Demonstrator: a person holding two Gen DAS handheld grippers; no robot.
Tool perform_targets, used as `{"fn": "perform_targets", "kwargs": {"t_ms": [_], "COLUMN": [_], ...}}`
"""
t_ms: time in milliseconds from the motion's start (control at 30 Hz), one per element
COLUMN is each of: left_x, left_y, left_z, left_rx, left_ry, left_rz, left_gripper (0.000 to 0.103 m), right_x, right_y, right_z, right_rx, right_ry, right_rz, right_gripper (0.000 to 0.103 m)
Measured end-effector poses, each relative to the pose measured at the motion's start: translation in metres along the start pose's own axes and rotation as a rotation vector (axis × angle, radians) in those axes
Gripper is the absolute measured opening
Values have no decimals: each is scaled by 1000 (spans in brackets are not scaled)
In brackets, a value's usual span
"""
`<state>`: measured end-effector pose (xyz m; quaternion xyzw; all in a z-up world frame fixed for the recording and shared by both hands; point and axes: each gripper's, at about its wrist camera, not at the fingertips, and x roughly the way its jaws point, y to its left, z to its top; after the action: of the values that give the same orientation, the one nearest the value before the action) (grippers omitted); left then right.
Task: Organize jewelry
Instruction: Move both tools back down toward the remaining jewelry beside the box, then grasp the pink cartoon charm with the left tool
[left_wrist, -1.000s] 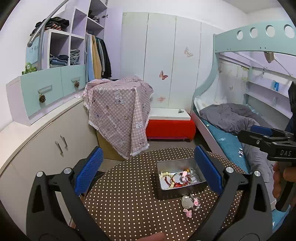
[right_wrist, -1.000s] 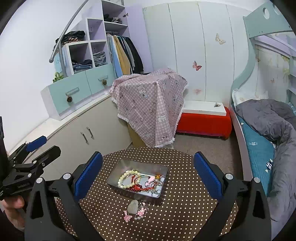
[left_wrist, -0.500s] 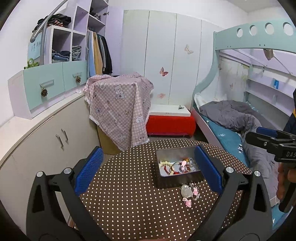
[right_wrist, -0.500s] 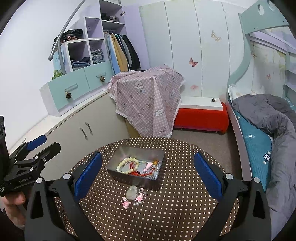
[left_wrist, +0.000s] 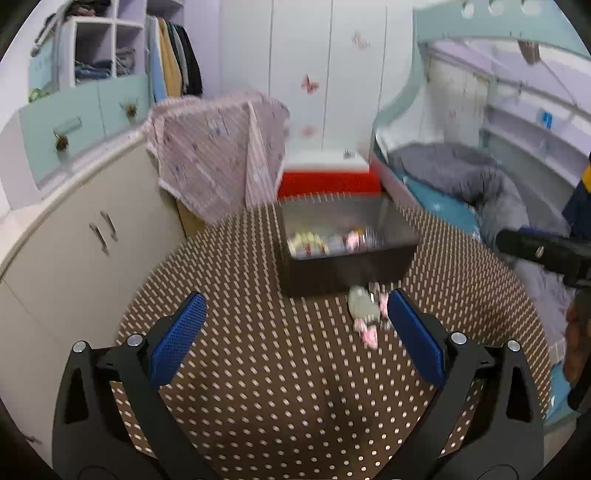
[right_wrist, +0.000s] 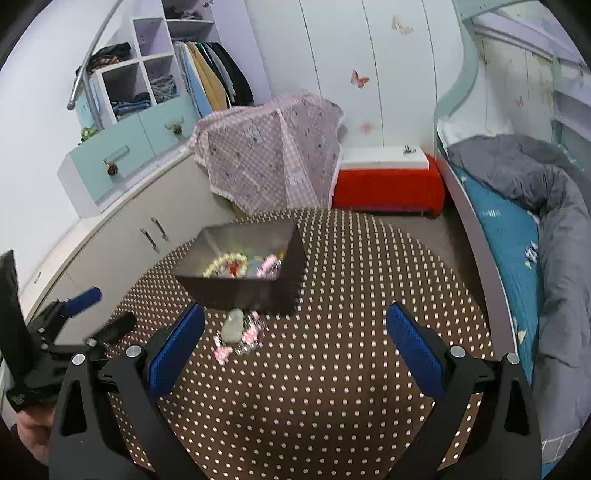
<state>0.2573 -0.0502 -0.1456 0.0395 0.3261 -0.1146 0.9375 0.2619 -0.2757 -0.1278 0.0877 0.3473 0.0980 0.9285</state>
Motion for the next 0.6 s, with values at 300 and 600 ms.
{"fn": "perform_targets", "kwargs": {"t_ms": [300, 600], "left_x": [46, 81], "left_y": [-25, -40], "left_z": [-23, -29], "left_rx": [45, 71], "left_ry": [123, 226], "left_rz": [-37, -73], "left_gripper": [96, 72], "right_x": [12, 24], "right_y": [-14, -15], "right_z": [-17, -23], "right_rx": [30, 26], "right_ry": [52, 87], "right_rz": [-2, -5], "right_gripper": [95, 95]}}
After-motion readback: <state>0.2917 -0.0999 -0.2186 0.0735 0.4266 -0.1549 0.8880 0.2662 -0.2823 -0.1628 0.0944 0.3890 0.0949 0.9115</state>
